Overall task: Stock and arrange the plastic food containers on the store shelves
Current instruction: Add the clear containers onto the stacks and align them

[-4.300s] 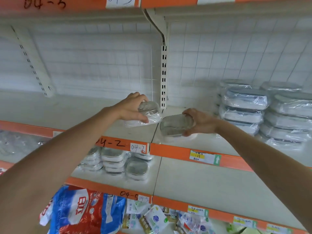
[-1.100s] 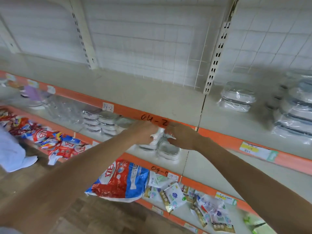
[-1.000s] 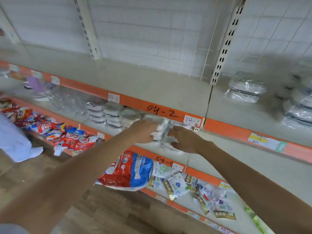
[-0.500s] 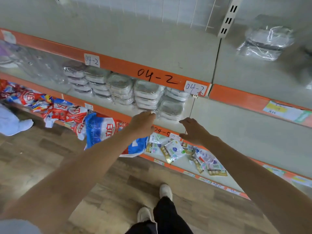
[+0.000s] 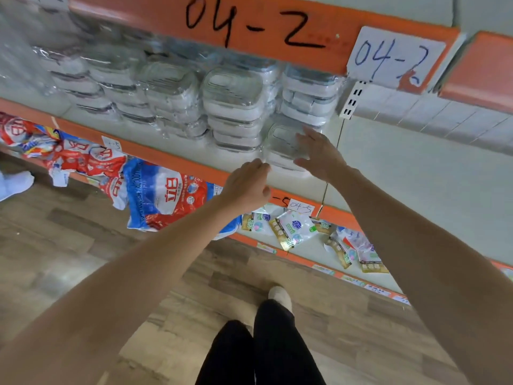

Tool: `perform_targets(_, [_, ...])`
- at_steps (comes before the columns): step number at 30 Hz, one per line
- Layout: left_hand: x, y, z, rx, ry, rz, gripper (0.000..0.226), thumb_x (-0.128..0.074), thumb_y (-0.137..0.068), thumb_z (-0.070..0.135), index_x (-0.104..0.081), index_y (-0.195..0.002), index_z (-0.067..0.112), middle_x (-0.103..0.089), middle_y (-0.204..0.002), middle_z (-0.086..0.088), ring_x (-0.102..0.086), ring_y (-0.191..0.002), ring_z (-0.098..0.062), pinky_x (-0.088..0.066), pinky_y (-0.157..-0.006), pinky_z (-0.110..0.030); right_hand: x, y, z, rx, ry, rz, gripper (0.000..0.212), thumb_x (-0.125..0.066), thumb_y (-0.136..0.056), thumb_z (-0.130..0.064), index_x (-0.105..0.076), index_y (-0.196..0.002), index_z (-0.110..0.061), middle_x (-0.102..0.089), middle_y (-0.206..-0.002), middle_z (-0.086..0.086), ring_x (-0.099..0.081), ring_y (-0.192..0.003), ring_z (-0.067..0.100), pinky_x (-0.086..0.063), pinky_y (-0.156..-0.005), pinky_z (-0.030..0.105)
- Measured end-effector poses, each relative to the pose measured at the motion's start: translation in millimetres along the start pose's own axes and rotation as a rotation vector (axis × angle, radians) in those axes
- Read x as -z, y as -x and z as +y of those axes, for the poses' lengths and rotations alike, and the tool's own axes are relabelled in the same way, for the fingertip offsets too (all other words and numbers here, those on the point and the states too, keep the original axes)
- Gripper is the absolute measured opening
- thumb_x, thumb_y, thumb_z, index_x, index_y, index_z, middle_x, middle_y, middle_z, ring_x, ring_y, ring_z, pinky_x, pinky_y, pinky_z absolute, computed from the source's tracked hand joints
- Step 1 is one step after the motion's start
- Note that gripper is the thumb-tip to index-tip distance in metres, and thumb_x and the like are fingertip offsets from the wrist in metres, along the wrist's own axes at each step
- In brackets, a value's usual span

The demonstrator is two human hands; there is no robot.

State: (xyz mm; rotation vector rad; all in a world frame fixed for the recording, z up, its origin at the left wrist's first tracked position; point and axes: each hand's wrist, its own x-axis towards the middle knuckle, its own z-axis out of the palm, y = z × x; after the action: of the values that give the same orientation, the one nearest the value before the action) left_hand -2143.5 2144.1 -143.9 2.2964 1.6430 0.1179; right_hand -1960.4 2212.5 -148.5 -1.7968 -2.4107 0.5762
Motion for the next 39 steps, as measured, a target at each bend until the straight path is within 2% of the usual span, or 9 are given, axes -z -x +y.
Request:
perform_targets(7, [-1,1,0,0.082,0.082,-0.024,0.035,-0.054,-0.089,0.017,-0.050,-0.121,0.003,-0.052,-0.116,-0.010,-0.053,-0.103,-0.024,-0.046,-0.082,-0.033,-16,49,-6,-0.006,0.050,0.116,0.056,-0.061,-0.088,-0.024,-0.038,-0.138,-0.013,-0.027,-0.151,0.004,-0.022,-0.139,0.021,-0.027,-0.109,0.039])
perform_targets(10, [-4,1,1,0.062,0.063,-0.060,0.035,-0.054,-0.089,0.017,-0.050,-0.121,0.002,-0.052,-0.115,-0.011,-0.052,-0.101,-0.022,-0.043,-0.079,-0.029,-16,51,-4,-0.054,0.063,0.132,0.074,-0.075,-0.074,-0.038,-0.039,-0.131,-0.009,-0.032,-0.139,0.008,-0.030,-0.129,0.025,-0.029,-0.105,0.038])
perform_targets(14, [-6,-2,-1,0.041,0.054,-0.088,0.034,-0.052,-0.090,0.015,-0.051,-0.122,0.002,-0.054,-0.118,-0.011,-0.051,-0.106,-0.024,-0.046,-0.086,-0.034,-14,27,-1,-0.180,-0.085,0.036,0.103,-0.080,-0.067,-0.043,-0.022,-0.144,-0.009,-0.026,-0.142,0.010,-0.028,-0.130,0.027,-0.031,-0.106,0.043])
perform_targets(20, [-9,-20,17,-0.029,0.020,-0.093,0.032,-0.055,-0.089,0.013,-0.054,-0.119,0.004,-0.054,-0.120,-0.011,-0.049,-0.111,-0.025,-0.042,-0.087,-0.033,-12,65,19,-0.319,-0.155,0.141,0.090,-0.083,-0.063,-0.038,-0.037,-0.134,-0.008,-0.036,-0.129,0.009,-0.036,-0.118,0.027,-0.039,-0.095,0.041])
perform_targets(23, [-20,-37,27,-0.070,-0.145,-0.138,0.044,-0.059,-0.087,0.017,-0.042,-0.125,0.002,-0.039,-0.134,-0.017,-0.039,-0.124,-0.030,-0.040,-0.095,-0.035,-9,101,42,-0.403,-0.190,0.192,0.087,-0.084,-0.062,-0.038,-0.041,-0.129,-0.002,-0.038,-0.125,0.014,-0.036,-0.116,0.028,-0.037,-0.096,0.038])
perform_targets(26, [-32,-59,30,-0.128,-0.286,-0.221,0.077,-0.060,-0.086,0.012,-0.014,-0.146,0.002,-0.005,-0.156,-0.020,-0.006,-0.144,-0.034,-0.016,-0.117,-0.042,-17,133,64,-0.486,-0.177,0.178,0.088,-0.085,-0.060,-0.036,-0.042,-0.126,0.003,-0.039,-0.121,0.018,-0.035,-0.115,0.032,-0.033,-0.097,0.035])
perform_targets(29, [-37,-75,30,-0.147,-0.319,-0.293,0.093,-0.060,-0.085,0.009,0.007,-0.150,0.005,0.015,-0.157,-0.015,0.011,-0.146,-0.029,-0.003,-0.118,-0.045,-27,153,78,-0.521,-0.153,0.192,0.088,-0.088,-0.057,-0.032,-0.044,-0.124,0.005,-0.041,-0.120,0.021,-0.037,-0.113,0.035,-0.034,-0.097,0.038])
perform_targets(33, [-28,-87,28,-0.230,-0.344,-0.331,0.110,-0.071,-0.080,0.023,0.013,-0.149,0.009,0.021,-0.157,-0.008,0.015,-0.145,-0.025,0.001,-0.117,-0.045,-32,162,81,-0.522,-0.151,0.168,0.086,-0.087,-0.058,-0.027,-0.044,-0.126,0.003,-0.041,-0.123,0.020,-0.037,-0.114,0.034,-0.031,-0.095,0.033])
perform_targets(39, [-35,-98,44,-0.309,-0.433,-0.276,0.095,-0.063,-0.084,0.016,0.004,-0.149,0.002,0.000,-0.158,-0.015,0.002,-0.146,-0.027,-0.002,-0.119,-0.041,-37,165,77,-0.528,-0.175,0.211,0.085,-0.085,-0.058,-0.029,-0.043,-0.126,0.000,-0.039,-0.122,0.017,-0.036,-0.113,0.032,-0.036,-0.094,0.039])
